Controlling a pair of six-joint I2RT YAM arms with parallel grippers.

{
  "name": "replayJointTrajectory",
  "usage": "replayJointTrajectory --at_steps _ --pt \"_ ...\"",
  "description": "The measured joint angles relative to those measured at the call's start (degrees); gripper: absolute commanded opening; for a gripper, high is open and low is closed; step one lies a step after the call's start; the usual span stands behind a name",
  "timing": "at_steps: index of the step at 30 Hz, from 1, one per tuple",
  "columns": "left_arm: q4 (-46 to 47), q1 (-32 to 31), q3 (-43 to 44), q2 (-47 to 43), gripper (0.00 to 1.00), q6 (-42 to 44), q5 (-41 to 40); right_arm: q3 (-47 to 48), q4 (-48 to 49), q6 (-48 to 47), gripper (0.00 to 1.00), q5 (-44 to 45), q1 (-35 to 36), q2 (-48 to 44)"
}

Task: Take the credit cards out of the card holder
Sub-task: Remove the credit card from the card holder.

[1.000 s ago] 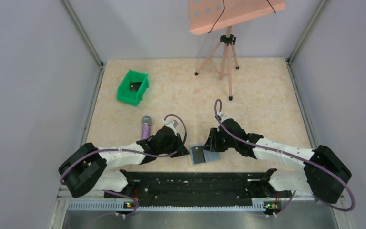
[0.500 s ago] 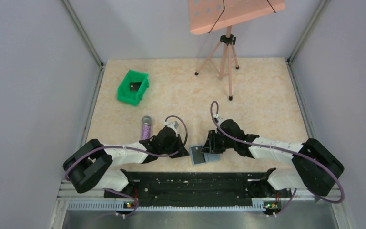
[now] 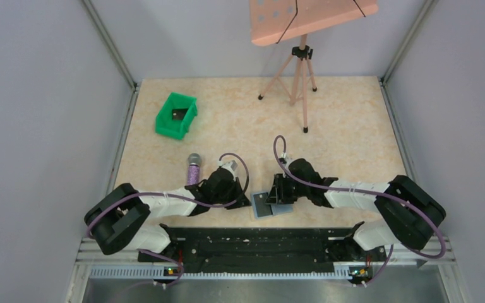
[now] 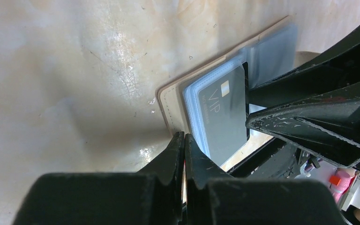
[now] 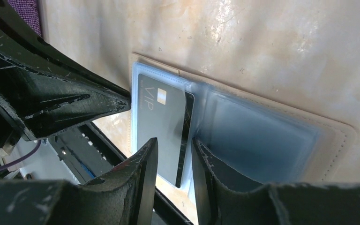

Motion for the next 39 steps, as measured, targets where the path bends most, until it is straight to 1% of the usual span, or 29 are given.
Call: replayJointTrajectory --at_steps 11,16,26,30,36,39 --pt "1.01 0.07 0.02 0.7 0.04 -0.02 0.5 0.0 1.33 0.11 0.34 -1.36 -0.59 0.63" --pt "1.25 0.13 0.15 1.07 0.03 -0.02 0.85 -0.68 2.99 0.42 0.33 -2.54 -1.09 1.05" --pt "2.12 0.22 0.35 1.9 0.03 -0.04 1.4 -3.5 7.63 1.16 0.22 -4.61 -2.47 1.2" --pt "2.36 0.22 0.48 2.19 0.03 -0.07 1.44 -5.27 10.34 1.88 0.15 -5.97 -3.3 1.11" --pt "2.62 0.22 0.57 2.47 0.03 -0.15 1.55 -7.89 12.87 2.54 0.1 -7.34 -3.96 0.07" --pt "2.16 0.17 0.98 2.64 0.03 -0.2 1.55 -8.74 13.79 2.64 0.09 -7.96 -4.0 -0.22"
